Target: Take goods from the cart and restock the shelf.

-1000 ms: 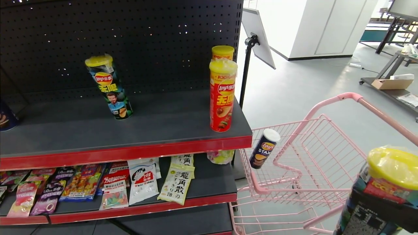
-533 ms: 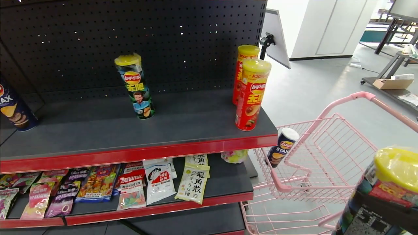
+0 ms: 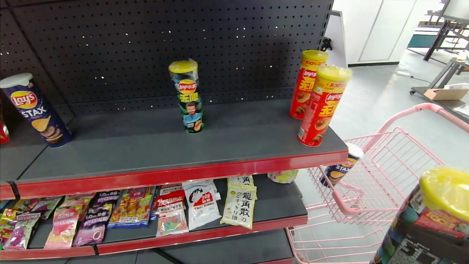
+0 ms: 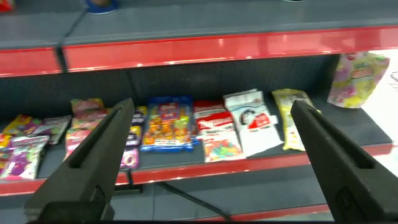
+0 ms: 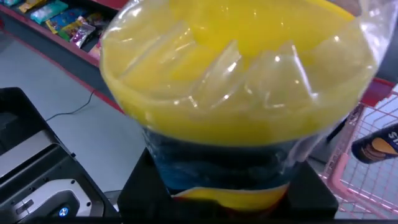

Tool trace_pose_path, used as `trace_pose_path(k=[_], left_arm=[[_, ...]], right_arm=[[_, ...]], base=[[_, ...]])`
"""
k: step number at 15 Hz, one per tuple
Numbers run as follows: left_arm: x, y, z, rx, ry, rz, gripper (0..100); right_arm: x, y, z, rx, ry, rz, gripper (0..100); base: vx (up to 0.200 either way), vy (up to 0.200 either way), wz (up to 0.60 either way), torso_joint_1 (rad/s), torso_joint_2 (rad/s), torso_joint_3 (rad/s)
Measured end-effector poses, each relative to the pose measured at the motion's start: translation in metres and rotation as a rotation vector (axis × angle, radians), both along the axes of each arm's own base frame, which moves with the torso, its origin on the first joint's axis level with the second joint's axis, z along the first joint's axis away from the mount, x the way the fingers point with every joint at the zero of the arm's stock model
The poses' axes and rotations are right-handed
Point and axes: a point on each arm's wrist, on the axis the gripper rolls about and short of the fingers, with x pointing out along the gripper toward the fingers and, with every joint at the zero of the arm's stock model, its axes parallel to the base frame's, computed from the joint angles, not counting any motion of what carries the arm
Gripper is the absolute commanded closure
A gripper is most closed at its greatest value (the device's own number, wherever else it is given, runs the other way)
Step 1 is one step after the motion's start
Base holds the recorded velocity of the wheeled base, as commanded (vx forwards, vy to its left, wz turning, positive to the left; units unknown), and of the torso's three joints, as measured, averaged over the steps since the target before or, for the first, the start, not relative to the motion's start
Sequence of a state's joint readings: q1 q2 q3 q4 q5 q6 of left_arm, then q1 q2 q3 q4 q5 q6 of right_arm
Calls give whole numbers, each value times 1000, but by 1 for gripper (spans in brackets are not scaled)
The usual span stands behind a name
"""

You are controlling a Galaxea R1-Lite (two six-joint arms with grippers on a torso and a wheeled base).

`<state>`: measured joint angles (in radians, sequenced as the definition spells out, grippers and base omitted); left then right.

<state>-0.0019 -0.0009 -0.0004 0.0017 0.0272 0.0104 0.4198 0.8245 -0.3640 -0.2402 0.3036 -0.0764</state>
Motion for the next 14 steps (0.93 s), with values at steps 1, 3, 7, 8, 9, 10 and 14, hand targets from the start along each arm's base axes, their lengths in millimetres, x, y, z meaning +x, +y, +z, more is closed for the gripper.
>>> trace_pose_path(k=[1, 3, 7, 8, 9, 10, 14], left_arm=[[0, 0, 0, 0, 0, -1, 0], [0, 0, 0, 0, 0, -1, 0], [0, 0, 0, 0, 0, -1, 0], [0, 0, 0, 1, 1, -1, 0], [0, 0, 0, 1, 1, -1, 0], [0, 0, 0, 1, 0, 1, 0], [0, 0, 0, 0, 0, -1, 0]], right_arm=[[0, 0, 0, 0, 0, 2, 100], [-1, 1, 1, 1, -2, 11, 100], [-4, 1, -1, 3, -3, 28, 100], [-4, 1, -1, 3, -4, 30, 100], [-4, 1, -1, 3, -4, 30, 100], [-4, 1, -1, 3, -3, 30, 100], [-5, 0, -2, 0, -6, 13, 100]], base=[[0, 200, 0, -2, 7, 7], [0, 200, 0, 5, 2, 2], [0, 100, 0, 4, 1, 1], [0, 0, 0, 0, 0, 0], [0, 0, 0, 0, 0, 0], [200, 0, 0, 2, 2, 7], [200, 0, 0, 0, 4, 7]])
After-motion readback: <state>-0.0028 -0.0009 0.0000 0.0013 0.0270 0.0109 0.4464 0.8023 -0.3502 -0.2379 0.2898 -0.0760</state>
